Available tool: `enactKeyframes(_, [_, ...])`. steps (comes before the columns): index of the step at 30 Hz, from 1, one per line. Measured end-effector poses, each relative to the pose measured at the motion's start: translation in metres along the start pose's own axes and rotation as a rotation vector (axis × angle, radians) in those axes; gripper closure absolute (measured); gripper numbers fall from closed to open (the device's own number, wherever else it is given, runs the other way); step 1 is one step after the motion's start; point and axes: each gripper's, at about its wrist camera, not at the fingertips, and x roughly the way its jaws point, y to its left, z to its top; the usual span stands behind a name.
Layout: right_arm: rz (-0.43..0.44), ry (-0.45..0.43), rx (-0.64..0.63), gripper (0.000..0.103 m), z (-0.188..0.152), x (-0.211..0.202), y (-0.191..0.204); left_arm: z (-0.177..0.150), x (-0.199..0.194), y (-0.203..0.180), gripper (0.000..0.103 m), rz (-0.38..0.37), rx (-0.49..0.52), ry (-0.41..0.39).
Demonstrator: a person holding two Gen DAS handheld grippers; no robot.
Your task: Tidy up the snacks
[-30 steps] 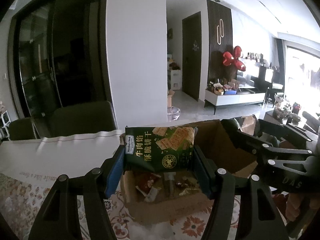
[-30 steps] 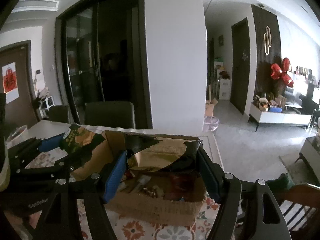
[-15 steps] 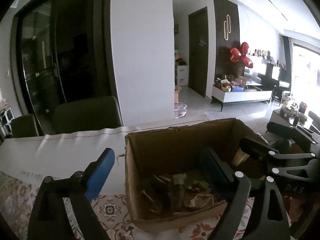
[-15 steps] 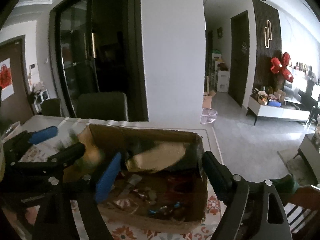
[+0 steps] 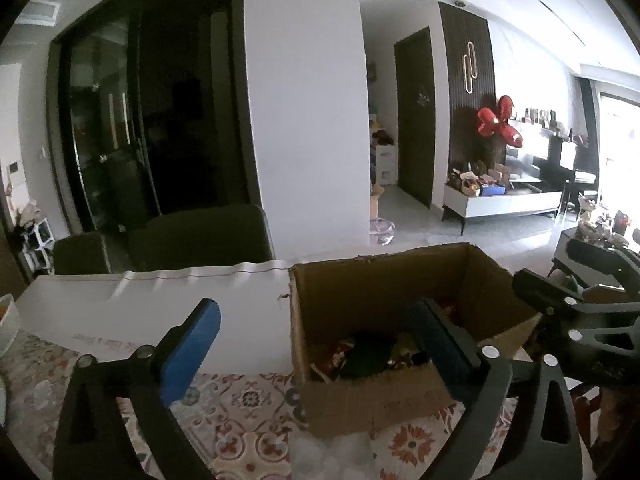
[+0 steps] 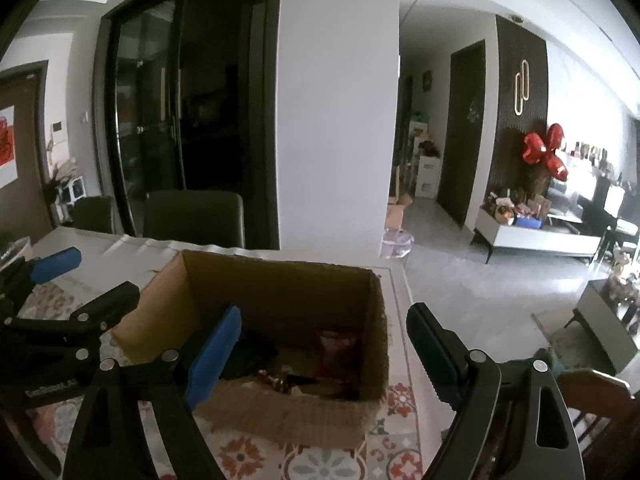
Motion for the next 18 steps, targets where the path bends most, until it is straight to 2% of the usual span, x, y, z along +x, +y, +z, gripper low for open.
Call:
enactKeyframes(8, [-0.03,-0.041,0.029,0.007,-0.014,-0.071,0.008,-0.016,-0.072,-0.003,0.0,0.035,0.013,-0.034])
enactKeyframes(18, [-0.039,-0.086,0.058,0.002,-0.053,-0.158,0.021,-0.053,-0.149,-0.01,0.0,0.046,0.011,-0.042])
